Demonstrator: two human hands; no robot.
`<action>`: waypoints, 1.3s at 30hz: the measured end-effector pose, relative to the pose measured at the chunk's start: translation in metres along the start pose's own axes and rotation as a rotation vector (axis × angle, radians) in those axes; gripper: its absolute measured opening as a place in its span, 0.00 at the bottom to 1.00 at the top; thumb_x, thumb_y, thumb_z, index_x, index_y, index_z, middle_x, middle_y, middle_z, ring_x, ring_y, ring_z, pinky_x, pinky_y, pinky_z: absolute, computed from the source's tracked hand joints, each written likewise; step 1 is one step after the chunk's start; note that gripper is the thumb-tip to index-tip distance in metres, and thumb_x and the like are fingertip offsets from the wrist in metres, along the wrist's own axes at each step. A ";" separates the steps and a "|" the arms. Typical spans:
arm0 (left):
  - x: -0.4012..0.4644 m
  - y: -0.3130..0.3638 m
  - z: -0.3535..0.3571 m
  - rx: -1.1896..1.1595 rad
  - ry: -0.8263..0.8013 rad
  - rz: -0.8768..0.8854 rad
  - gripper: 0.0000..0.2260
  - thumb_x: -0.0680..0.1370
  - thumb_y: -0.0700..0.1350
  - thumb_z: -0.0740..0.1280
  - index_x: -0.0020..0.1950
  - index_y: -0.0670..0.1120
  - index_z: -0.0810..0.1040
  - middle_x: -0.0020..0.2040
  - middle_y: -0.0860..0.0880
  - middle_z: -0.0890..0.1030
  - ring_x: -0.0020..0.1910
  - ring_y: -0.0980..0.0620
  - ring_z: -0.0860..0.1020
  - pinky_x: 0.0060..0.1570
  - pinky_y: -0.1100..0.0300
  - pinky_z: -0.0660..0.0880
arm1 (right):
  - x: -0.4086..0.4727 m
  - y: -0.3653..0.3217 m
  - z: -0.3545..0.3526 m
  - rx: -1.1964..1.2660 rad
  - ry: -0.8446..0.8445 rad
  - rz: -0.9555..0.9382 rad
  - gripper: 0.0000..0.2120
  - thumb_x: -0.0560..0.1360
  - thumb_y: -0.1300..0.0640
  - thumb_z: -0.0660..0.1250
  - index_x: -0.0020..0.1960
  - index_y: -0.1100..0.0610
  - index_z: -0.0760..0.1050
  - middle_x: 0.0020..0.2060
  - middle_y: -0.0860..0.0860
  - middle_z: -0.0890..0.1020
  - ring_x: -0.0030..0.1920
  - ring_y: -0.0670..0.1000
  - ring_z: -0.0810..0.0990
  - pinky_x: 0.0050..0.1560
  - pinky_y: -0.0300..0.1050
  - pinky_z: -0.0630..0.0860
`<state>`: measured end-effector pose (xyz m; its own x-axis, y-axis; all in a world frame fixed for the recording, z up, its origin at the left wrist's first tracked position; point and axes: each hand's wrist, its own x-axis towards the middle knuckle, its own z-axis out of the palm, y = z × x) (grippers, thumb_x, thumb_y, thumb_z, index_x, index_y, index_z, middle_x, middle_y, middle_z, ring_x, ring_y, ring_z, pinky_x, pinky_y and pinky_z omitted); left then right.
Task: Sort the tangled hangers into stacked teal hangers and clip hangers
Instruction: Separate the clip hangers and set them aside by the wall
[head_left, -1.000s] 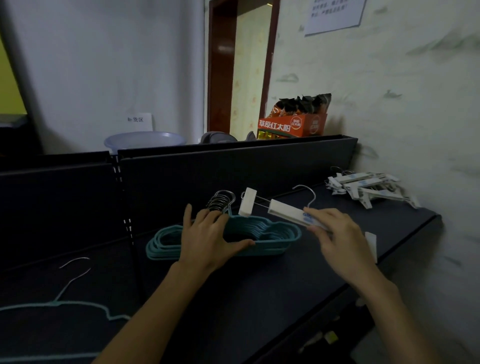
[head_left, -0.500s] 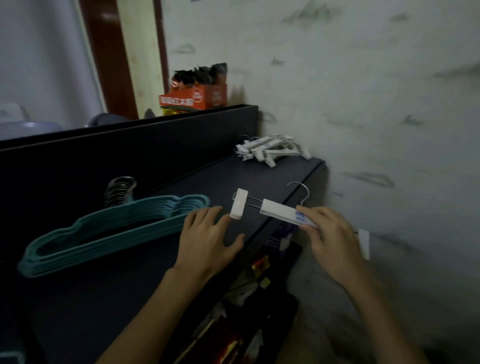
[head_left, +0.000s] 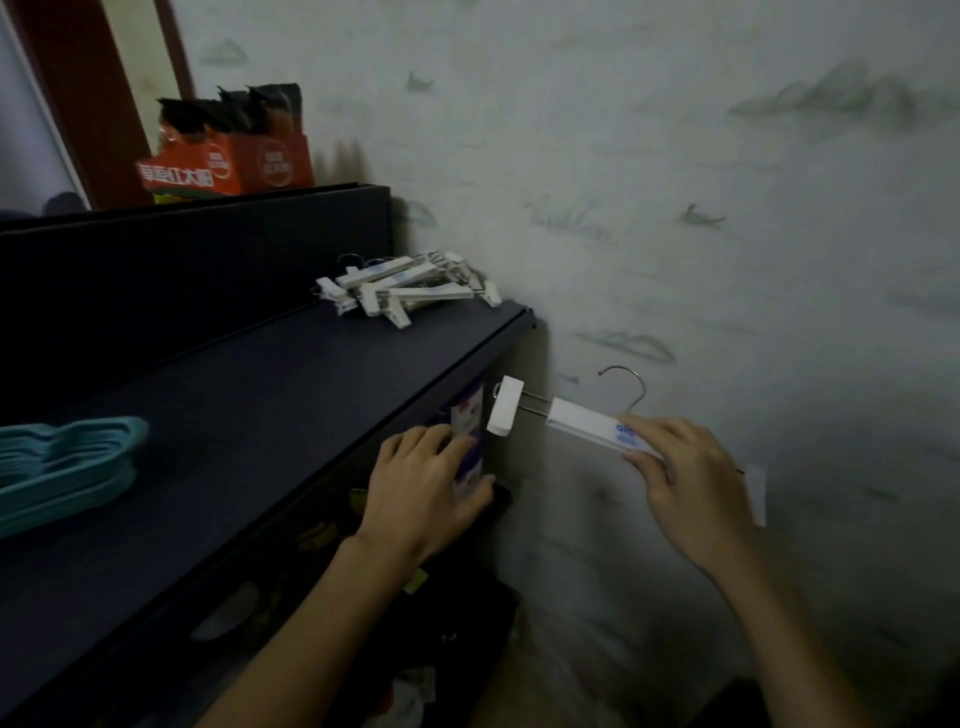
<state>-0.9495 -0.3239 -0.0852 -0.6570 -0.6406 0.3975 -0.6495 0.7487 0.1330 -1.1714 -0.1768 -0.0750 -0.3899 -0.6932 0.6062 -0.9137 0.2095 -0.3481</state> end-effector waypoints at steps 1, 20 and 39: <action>0.005 0.009 0.007 -0.007 -0.028 -0.008 0.31 0.71 0.67 0.48 0.67 0.54 0.71 0.66 0.52 0.73 0.65 0.50 0.70 0.64 0.53 0.63 | 0.001 0.013 -0.001 0.003 -0.016 0.001 0.16 0.74 0.61 0.68 0.62 0.55 0.77 0.51 0.52 0.80 0.50 0.55 0.76 0.47 0.51 0.73; 0.147 -0.045 0.036 0.021 0.030 -0.153 0.28 0.72 0.65 0.53 0.63 0.52 0.75 0.63 0.50 0.76 0.61 0.47 0.73 0.59 0.50 0.68 | 0.147 0.060 0.075 0.098 -0.076 -0.081 0.17 0.74 0.62 0.68 0.62 0.54 0.77 0.52 0.51 0.80 0.50 0.55 0.77 0.49 0.52 0.76; 0.183 -0.212 0.002 0.177 0.180 -0.593 0.24 0.69 0.63 0.55 0.56 0.52 0.80 0.54 0.52 0.80 0.50 0.48 0.79 0.48 0.51 0.74 | 0.348 -0.045 0.245 0.214 -0.242 -0.449 0.17 0.77 0.58 0.64 0.64 0.49 0.74 0.57 0.47 0.77 0.57 0.50 0.72 0.54 0.46 0.69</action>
<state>-0.9329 -0.5996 -0.0424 -0.1023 -0.8870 0.4502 -0.9462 0.2265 0.2313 -1.2381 -0.5966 -0.0241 0.0931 -0.8261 0.5558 -0.9308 -0.2704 -0.2460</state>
